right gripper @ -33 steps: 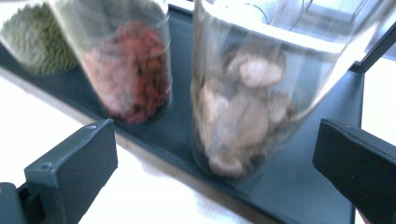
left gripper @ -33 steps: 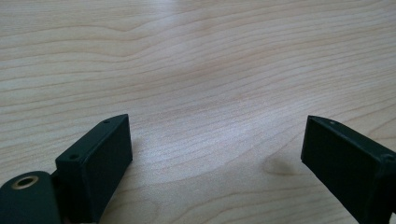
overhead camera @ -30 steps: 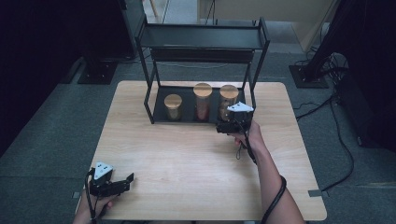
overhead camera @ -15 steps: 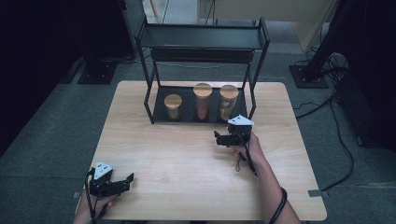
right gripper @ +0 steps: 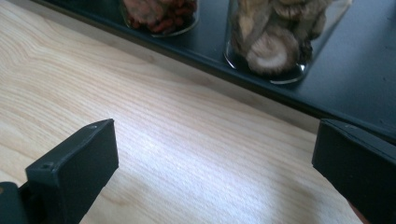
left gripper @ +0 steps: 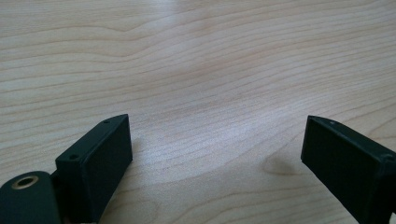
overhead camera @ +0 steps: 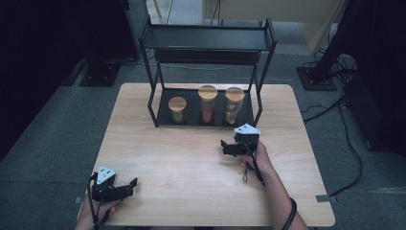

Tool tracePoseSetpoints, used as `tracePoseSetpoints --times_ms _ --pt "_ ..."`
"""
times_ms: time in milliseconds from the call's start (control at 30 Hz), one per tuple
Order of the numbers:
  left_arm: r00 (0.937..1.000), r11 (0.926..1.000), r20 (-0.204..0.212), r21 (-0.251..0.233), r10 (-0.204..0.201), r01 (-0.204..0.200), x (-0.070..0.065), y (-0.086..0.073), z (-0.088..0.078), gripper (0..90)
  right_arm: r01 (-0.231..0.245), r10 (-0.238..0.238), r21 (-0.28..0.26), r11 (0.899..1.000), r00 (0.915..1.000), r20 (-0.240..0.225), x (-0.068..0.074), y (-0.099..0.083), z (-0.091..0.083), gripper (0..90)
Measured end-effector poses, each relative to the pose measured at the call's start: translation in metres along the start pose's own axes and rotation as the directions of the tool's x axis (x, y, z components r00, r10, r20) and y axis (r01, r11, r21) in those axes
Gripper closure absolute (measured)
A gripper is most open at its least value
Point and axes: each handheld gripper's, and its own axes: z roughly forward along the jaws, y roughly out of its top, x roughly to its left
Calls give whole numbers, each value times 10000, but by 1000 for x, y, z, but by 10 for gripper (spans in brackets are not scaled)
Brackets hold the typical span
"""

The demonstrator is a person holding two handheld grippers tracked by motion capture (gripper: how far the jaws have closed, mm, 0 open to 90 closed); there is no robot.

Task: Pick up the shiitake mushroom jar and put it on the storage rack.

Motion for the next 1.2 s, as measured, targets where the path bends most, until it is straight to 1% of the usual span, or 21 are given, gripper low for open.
tracePoseSetpoints --times_ms 233,400,433,533,600,700,900,1200 --pt "10000 10000 -12 15 25 -25 0 0 0 91 121 -122 385 9992 9999 22 -2 -4 -3 0" --pt "10000 10000 -17 11 22 -22 0 0 0 91 75 -74 737 9973 10000 -13 -5 -6 -4 0" --pt "10000 10000 -30 10 26 -26 0 0 0 91 116 -119 815 9966 9999 28 -5 -7 -5 0" --pt "9999 10000 -115 39 54 -54 -1 0 0 91 65 -105 1009 9949 9992 396 -6 -7 -5 2" --pt "9998 10000 -160 59 71 -70 -1 0 0 91 116 -153 1156 9932 9994 308 -5 -9 -5 3" --pt "9999 10000 -165 36 16 -15 -1 0 0 91 99 -123 1196 9928 9997 198 -6 -10 -7 3" --pt "9998 10000 -208 44 25 -24 -1 0 0 91 -58 59 1299 9915 10000 -3 -8 -14 -12 2" --pt "9998 10000 -217 48 35 -34 -1 0 0 91 42 -26 1301 9915 9999 -130 -11 -20 -19 2"
